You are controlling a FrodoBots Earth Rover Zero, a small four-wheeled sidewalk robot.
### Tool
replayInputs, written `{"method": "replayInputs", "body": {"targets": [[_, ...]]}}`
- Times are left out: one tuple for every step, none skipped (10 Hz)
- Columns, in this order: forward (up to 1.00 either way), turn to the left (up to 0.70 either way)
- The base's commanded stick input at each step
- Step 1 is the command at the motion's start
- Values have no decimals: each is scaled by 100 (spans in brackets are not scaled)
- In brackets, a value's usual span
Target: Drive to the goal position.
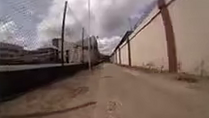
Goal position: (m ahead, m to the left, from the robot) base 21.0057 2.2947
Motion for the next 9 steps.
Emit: {"method": "replayInputs", "body": {"targets": [[60,-13],[60,-12],[60,-11],[60,-11],[60,-13],[60,-12],[60,-12],[60,-13],[60,-12]]}}
